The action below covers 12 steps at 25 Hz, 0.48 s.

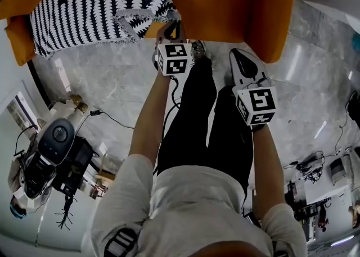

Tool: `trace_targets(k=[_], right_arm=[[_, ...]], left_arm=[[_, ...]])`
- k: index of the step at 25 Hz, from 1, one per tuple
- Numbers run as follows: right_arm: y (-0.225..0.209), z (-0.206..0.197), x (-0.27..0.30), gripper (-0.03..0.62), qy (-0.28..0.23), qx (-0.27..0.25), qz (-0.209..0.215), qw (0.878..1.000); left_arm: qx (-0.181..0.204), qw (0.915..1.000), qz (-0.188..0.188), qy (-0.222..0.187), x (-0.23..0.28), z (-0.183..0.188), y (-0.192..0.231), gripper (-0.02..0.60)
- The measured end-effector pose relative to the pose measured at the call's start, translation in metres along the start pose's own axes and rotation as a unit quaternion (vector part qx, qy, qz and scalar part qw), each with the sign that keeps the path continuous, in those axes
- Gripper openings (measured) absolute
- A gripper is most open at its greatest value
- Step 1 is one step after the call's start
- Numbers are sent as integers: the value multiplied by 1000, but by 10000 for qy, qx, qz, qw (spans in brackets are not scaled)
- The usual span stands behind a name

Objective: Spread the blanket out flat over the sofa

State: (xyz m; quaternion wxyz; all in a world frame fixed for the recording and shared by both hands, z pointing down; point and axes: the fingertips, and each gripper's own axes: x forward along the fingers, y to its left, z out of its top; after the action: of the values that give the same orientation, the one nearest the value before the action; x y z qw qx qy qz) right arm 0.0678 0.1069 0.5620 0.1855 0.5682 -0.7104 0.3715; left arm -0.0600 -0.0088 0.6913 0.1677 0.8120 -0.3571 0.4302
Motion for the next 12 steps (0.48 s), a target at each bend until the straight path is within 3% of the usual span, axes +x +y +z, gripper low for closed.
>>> trace_targets(k=[12], right_arm=[[18,27,49,22,205,-582,450,9971]], left_arm=[[-770,9967,-55,-241,-63,7,29,17]])
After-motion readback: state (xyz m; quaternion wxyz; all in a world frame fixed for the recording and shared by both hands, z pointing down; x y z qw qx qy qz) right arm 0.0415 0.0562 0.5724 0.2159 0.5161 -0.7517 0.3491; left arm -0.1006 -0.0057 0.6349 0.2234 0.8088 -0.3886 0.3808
